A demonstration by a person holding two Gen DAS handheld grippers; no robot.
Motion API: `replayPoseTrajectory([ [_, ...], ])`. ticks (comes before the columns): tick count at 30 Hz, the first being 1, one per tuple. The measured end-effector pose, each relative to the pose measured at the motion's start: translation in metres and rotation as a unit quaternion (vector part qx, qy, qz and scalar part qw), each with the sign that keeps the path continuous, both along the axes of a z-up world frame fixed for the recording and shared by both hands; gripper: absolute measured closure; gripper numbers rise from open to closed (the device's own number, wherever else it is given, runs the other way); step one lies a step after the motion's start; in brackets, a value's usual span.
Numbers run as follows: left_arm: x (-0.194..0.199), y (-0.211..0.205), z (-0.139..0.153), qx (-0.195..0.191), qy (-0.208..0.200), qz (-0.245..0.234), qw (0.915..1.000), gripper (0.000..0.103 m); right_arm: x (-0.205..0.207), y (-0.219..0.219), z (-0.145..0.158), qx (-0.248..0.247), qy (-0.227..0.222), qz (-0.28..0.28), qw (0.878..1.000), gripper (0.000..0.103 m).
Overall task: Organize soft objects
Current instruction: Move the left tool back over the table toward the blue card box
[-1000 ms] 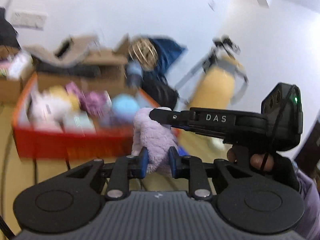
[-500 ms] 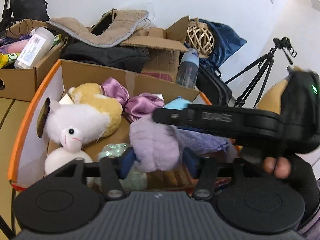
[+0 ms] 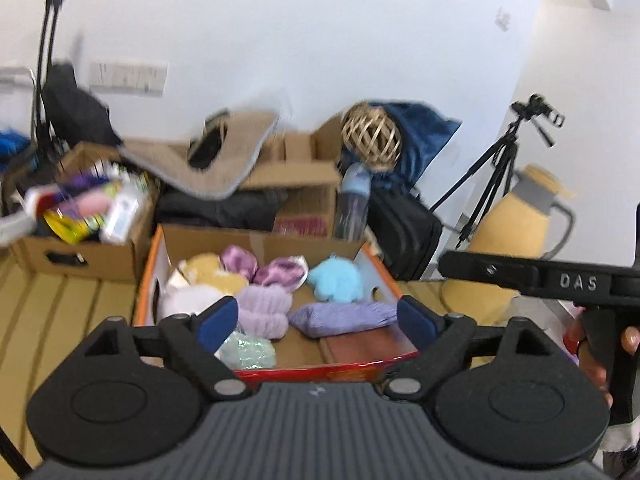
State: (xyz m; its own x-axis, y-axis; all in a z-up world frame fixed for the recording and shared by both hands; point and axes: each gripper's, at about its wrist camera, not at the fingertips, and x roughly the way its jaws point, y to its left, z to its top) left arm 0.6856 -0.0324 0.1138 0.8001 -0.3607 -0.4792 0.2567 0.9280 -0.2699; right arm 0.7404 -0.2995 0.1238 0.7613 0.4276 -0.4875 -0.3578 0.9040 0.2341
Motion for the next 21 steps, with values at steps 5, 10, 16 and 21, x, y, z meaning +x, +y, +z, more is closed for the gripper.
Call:
replayPoseTrajectory([
  [5, -0.063, -0.001, 0.034, 0.006, -0.037, 0.005, 0.9993, 0.004, -0.069, -0.022, 0.026, 0.009, -0.029, -0.007, 1.000, 0.040],
  [10, -0.140, 0.008, 0.021, -0.005, -0.058, 0.017, 0.9981, 0.001, -0.153, -0.043, 0.012, 0.028, -0.050, -0.004, 0.998, 0.036],
  [16, -0.241, 0.024, -0.031, -0.028, -0.067, 0.017, 0.9972, 0.000, -0.260, -0.065, -0.040, 0.046, -0.059, -0.025, 0.997, 0.027],
  [21, -0.262, 0.028, -0.055, -0.027, -0.045, 0.026, 0.9983, 0.000, -0.302, -0.072, -0.075, 0.057, -0.034, -0.058, 0.996, 0.024],
])
